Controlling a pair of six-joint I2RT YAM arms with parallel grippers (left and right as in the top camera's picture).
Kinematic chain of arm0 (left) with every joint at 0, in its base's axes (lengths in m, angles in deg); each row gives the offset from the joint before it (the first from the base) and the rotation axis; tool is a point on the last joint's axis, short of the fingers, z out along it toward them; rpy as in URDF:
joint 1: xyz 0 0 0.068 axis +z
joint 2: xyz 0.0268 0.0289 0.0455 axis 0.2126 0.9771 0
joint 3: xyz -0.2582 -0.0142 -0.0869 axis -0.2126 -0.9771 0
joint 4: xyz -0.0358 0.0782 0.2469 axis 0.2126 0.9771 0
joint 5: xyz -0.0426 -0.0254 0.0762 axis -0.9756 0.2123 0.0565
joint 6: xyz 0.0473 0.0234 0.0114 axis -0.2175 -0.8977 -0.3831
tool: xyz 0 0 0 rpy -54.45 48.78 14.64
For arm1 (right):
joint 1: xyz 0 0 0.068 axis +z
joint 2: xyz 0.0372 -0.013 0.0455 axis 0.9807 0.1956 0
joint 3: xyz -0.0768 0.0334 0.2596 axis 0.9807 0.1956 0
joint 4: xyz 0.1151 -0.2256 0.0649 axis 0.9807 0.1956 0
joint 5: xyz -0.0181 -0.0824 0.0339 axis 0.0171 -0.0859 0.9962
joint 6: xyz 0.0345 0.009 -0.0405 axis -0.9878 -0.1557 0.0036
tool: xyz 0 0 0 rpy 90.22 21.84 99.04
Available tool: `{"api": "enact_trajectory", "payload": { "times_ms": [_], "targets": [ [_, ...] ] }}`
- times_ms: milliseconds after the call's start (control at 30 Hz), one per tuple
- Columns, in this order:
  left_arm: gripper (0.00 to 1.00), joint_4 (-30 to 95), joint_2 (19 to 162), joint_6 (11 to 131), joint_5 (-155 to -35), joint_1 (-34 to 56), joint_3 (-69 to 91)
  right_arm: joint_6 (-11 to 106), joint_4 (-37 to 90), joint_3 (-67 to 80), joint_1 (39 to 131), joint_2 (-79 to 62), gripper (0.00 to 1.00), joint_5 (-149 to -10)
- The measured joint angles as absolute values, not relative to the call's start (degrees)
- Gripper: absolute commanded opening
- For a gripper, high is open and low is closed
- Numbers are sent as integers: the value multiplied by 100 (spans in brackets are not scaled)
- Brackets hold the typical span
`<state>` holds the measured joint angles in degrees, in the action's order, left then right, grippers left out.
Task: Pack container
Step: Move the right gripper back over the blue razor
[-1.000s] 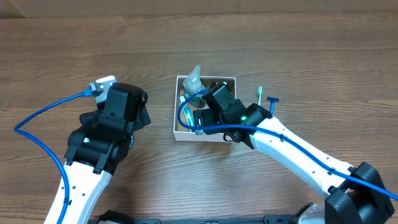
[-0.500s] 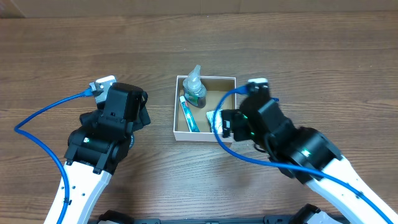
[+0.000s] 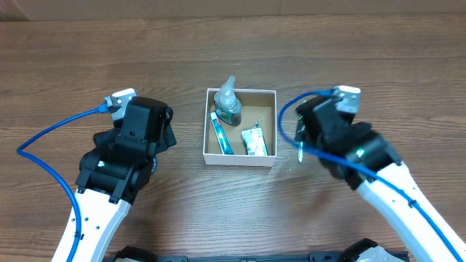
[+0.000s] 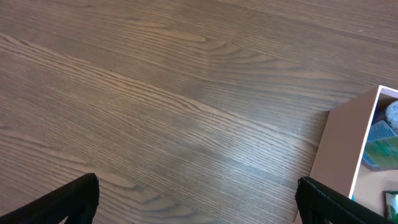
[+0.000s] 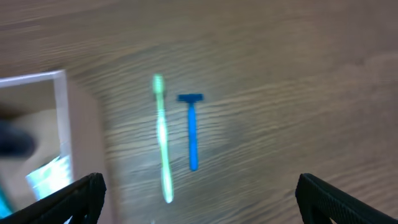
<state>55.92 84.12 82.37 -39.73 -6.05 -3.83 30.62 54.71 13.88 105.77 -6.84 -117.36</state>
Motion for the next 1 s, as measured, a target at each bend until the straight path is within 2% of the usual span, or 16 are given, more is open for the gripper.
{"api": "enact_trajectory", "payload": {
  "times_ms": [233, 367, 767, 1000],
  "targets": [
    [100, 5592, 8412, 8239, -3973, -605, -383, 3604, 5322, 1388, 9646, -142, 100, -11059],
    [100, 5592, 8412, 8237, -3973, -605, -383, 3873, 5226, 1391, 9383, 263, 92, -10812],
    [100, 5592, 8412, 8237, -3973, -605, -383, 4092, 4109, 1885, 9296, 962, 90, -10353],
    [100, 5592, 8412, 8237, -3973, -605, -383, 4201, 3268, 2459, 9071, 986, 84, -9933]
  ]
}}
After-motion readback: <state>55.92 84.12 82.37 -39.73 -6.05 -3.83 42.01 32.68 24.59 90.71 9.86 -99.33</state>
